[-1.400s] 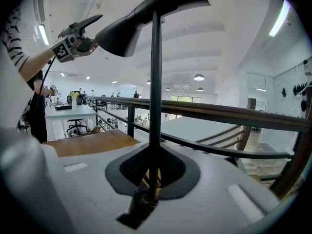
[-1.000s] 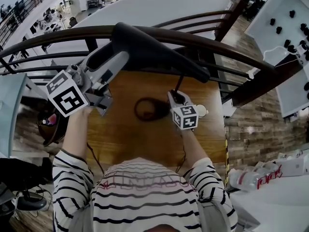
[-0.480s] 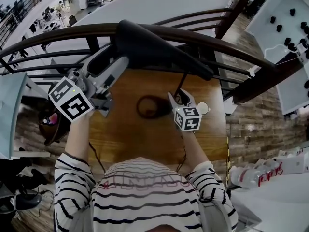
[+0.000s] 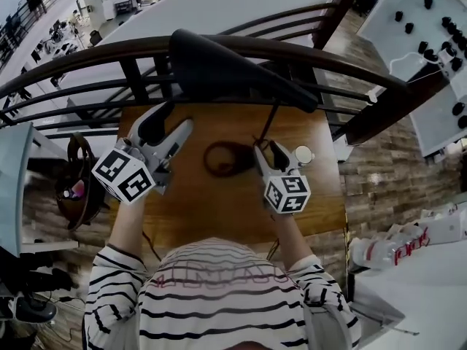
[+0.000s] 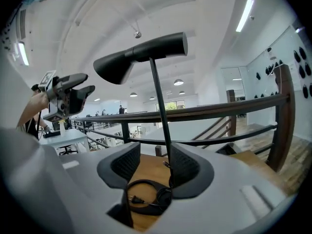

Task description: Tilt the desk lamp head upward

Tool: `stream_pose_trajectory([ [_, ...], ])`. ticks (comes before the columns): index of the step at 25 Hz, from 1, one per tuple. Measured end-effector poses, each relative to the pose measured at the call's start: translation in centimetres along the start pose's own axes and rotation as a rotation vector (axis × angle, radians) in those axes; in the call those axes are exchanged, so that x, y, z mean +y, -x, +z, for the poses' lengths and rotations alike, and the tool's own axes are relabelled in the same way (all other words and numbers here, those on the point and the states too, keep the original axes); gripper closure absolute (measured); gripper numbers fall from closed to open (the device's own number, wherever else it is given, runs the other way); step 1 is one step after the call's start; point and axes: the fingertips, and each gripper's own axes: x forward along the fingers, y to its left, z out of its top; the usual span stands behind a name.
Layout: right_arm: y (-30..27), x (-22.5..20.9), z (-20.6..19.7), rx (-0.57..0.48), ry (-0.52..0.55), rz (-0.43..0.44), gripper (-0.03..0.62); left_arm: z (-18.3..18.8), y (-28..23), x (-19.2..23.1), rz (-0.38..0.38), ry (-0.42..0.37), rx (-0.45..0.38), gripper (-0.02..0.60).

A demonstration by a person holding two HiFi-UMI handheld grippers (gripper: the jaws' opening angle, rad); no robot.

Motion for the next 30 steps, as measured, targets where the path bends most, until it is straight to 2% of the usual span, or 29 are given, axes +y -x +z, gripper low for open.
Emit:
stream_pose_trajectory([
  [4, 1.8, 1.1, 0.3, -0.036, -0.027, -0.034, 0.452, -2.5, 0.6, 0.2, -0.009, 0.027, 0.042, 0.341],
  [10, 4.3, 3.1, 0.5, -0.084, -0.051, -0.075, 0.511, -5.4, 2.1, 0.6, 0.004, 0.04, 0.065, 0.442],
  [16, 6.2, 5.2, 0.0, -0.106, -0.074, -0.105, 0.591, -8.8, 3.6, 0.0, -0.016, 0.061, 0.131, 0.509],
  [21, 6.8, 7.4, -0.4, -0.122, -0.095, -0.115, 0.594, -11.1, 5.1, -0.2, -0.05, 0.074, 0.189, 0.574],
  [30, 8.4, 10.5, -2.3, -0.116, -0.116, -0.143, 0.594, -13.6, 8.2, -1.1, -0.092, 0.086, 0.251, 0.578],
])
